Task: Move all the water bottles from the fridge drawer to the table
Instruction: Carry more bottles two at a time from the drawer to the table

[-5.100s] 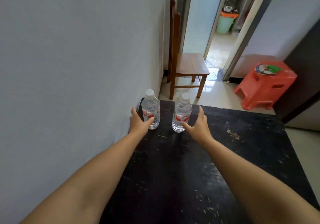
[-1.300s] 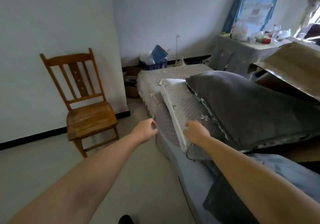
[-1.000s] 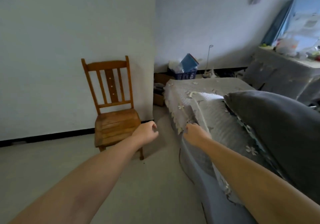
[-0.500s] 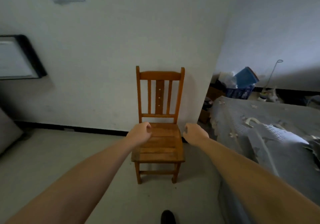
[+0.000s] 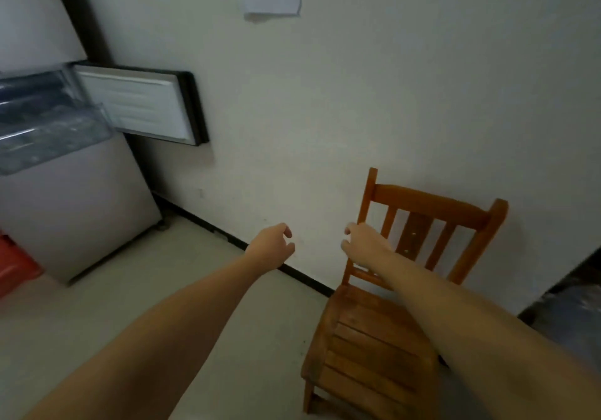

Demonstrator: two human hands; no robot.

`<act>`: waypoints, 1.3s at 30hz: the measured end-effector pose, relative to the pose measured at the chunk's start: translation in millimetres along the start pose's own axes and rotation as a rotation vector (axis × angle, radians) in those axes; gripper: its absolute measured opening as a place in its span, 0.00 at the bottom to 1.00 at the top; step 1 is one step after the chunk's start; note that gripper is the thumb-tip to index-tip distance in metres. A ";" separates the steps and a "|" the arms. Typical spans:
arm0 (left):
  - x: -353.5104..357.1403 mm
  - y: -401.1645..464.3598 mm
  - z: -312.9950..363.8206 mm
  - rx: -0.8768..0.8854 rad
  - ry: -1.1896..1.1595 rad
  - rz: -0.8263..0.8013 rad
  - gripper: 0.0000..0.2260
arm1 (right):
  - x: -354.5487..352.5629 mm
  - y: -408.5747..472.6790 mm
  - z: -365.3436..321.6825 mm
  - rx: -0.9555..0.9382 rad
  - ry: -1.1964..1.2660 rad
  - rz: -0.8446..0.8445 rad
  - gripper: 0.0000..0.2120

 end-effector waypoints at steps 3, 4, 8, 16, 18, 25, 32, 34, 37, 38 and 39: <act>-20.9 26.1 -35.6 -0.092 -0.031 0.052 0.12 | 10.3 49.3 -38.4 -0.105 -0.036 -0.055 0.19; -26.2 30.7 -42.2 -0.103 -0.030 0.063 0.11 | 13.2 59.3 -46.8 -0.127 -0.055 -0.074 0.19; -60.2 64.5 -92.4 -0.170 -0.052 0.133 0.10 | 23.5 120.1 -99.5 -0.222 -0.099 -0.135 0.19; -165.9 143.4 -203.5 -0.239 -0.062 0.212 0.11 | 31.7 249.6 -232.5 -0.315 -0.130 -0.125 0.19; -198.5 160.0 -231.5 -0.254 -0.075 0.199 0.10 | 30.4 281.8 -271.1 -0.333 -0.128 -0.129 0.19; -299.8 202.7 -330.6 -0.323 -0.094 0.288 0.11 | 33.7 372.2 -396.7 -0.413 -0.109 -0.120 0.18; -355.2 250.0 -411.7 -0.403 -0.094 0.312 0.12 | 54.2 458.3 -486.1 -0.478 -0.147 -0.185 0.18; -375.5 267.1 -430.8 -0.410 -0.078 0.310 0.12 | 55.6 489.5 -516.0 -0.501 -0.160 -0.191 0.18; -413.2 297.4 -467.7 -0.451 -0.094 0.353 0.12 | 57.7 538.8 -569.8 -0.578 -0.171 -0.176 0.18; -430.4 310.5 -482.7 -0.473 -0.103 0.379 0.12 | 56.1 559.1 -590.8 -0.612 -0.171 -0.180 0.18; -440.4 317.3 -491.7 -0.496 -0.109 0.393 0.13 | 56.6 570.6 -603.3 -0.636 -0.170 -0.187 0.17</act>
Point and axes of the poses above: each hand's wrist, its own y-axis towards the middle knuckle, its own x-axis out of the palm, z = x × y, the point moved 1 cm from there along y, towards the middle knuckle, and after that the axes turned 7 degrees about -z, right-handed, at the moved point
